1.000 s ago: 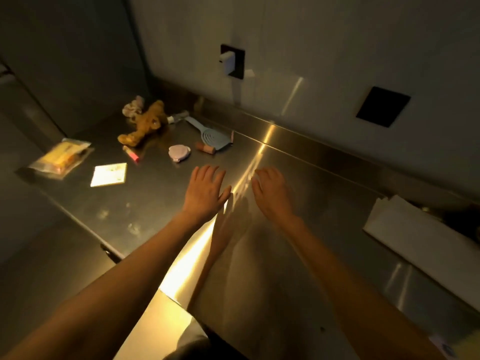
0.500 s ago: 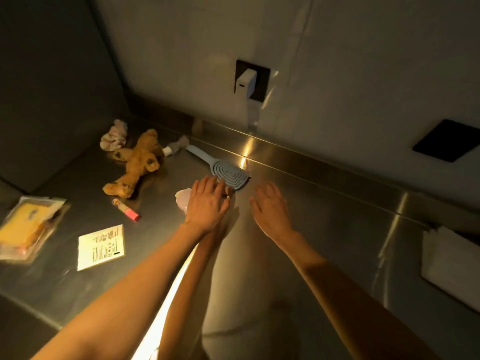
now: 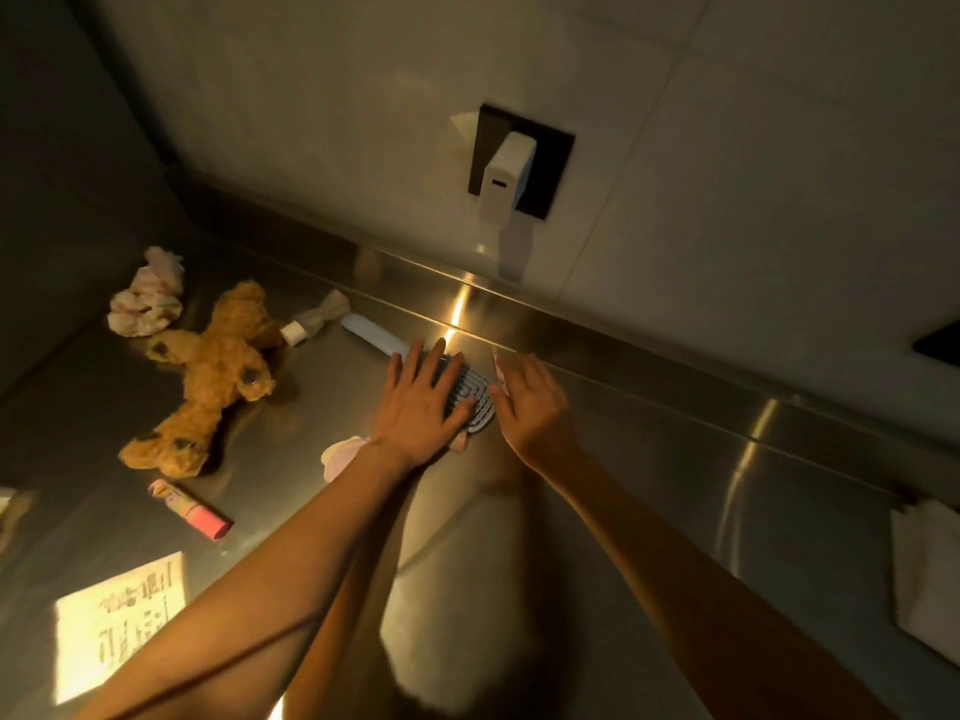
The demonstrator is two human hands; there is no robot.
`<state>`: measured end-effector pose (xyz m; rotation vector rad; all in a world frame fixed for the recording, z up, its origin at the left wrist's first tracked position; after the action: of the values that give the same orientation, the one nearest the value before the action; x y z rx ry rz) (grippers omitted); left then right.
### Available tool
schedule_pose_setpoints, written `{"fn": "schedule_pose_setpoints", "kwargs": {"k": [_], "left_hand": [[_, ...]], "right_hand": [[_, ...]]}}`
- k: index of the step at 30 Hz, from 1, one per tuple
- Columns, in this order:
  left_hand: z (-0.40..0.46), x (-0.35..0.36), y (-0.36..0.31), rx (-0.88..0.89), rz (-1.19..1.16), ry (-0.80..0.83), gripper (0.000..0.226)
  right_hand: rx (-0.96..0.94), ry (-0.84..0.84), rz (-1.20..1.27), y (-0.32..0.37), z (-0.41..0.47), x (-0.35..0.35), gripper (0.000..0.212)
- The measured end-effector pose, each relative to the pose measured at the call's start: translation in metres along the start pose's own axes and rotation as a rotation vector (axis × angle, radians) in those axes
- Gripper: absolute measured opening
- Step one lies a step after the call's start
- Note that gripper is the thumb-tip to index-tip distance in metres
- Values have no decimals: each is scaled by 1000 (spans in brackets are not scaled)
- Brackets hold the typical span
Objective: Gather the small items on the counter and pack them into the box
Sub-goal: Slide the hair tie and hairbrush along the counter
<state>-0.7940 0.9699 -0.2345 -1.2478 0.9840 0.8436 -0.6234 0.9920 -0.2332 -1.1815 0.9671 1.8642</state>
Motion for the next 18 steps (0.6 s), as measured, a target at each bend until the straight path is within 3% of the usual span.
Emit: {"fn": "schedule_pose_setpoints", "kwargs": {"k": [7,12,18], "left_hand": [[13,11,2,9,13,-66,69],[10,16,3,27,7,-107,62],[8,15,2,22,-18,-119,59]], "right_hand": [[-323,-39,-163,2,31,15,20],[-364,110,-214,1,36,21,33],[-417,-24,-58,4,29,11,19]]}}
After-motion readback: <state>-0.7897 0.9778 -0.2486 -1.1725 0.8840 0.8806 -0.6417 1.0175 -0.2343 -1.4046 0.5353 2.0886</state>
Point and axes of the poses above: each hand's wrist, its own z-axis towards the middle knuckle, its own x-axis out of the palm, y = z × x, the point moved 2 cm from there along z, towards the middle knuckle, and after that the axes turned 5 degrees about -z, right-handed, at the moved point
